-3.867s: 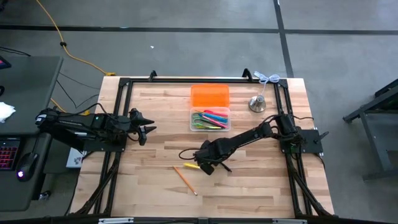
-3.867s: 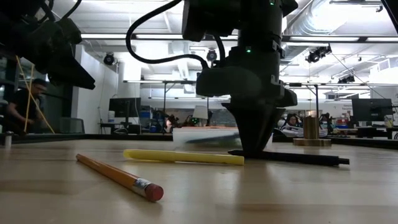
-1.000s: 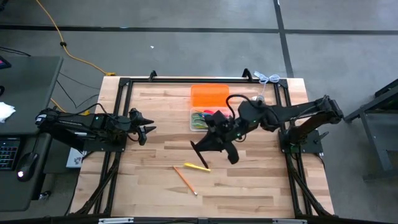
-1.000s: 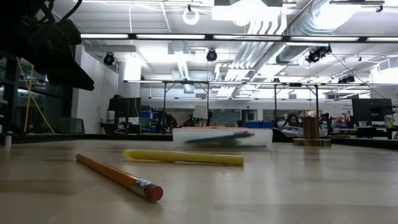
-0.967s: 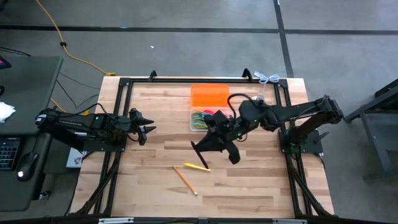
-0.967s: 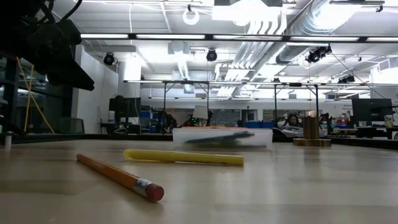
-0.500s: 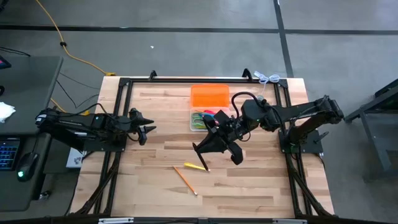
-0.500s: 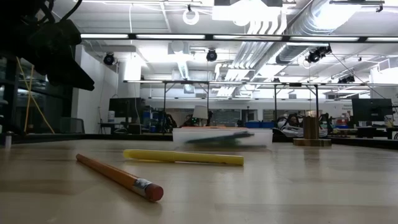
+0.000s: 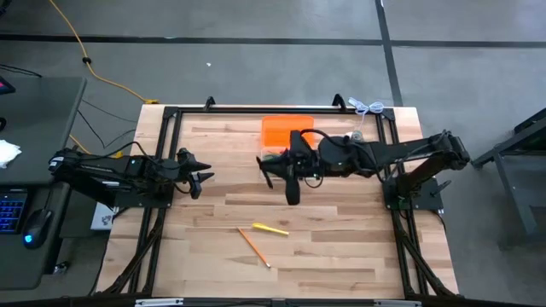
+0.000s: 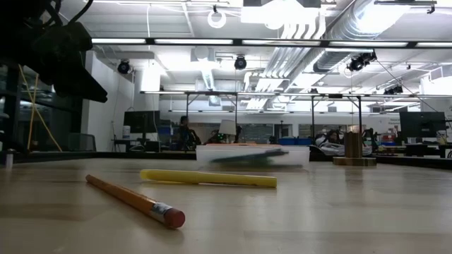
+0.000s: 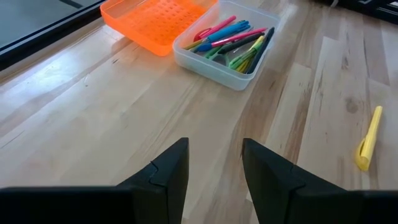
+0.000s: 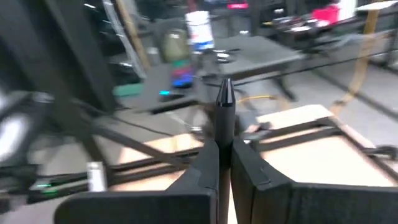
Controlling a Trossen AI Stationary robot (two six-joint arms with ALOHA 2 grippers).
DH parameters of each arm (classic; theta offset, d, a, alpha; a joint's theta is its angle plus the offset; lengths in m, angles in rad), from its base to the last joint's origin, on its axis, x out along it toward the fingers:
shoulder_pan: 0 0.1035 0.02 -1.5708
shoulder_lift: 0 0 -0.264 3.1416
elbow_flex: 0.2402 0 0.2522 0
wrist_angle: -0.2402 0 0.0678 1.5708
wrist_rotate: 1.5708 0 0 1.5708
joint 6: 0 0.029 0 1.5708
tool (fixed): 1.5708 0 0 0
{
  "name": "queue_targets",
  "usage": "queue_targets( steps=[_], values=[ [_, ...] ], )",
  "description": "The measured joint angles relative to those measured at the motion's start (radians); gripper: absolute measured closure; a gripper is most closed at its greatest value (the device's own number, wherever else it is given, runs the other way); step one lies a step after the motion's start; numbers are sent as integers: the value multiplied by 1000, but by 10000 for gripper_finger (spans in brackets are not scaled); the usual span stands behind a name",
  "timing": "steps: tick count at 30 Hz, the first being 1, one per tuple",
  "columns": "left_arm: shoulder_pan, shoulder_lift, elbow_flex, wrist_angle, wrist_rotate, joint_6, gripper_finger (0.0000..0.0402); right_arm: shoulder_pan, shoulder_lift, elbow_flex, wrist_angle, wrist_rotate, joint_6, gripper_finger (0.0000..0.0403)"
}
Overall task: Pick & place school supplies into a supply box
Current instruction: Put the black pen into the supply box
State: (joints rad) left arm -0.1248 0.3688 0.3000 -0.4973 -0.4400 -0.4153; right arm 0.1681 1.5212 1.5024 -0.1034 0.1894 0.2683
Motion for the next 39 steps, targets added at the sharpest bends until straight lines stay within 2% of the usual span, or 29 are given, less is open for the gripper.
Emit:
queue_targets(
  steps=[4, 12, 17, 24, 28, 39],
  values=[
    [0, 0, 0, 11, 0, 0, 222, -34, 20, 0, -43, 67, -51, 403],
    [0, 0, 0, 127, -20, -1, 222, -158, 90, 0, -239, 65, -72, 403],
    [0, 0, 0, 179, -23, -7, 222, -247, 125, 0, -360, 23, -95, 403],
    [0, 0, 0, 203, -23, -8, 222, -329, 195, 0, -394, -54, -199, 403],
    [0, 0, 0, 196, -24, -8, 222, -354, 245, 0, -412, -93, -248, 403],
    [0, 0, 0, 175, -23, -8, 222, -372, 379, 0, -505, -121, -366, 403]
  ],
)
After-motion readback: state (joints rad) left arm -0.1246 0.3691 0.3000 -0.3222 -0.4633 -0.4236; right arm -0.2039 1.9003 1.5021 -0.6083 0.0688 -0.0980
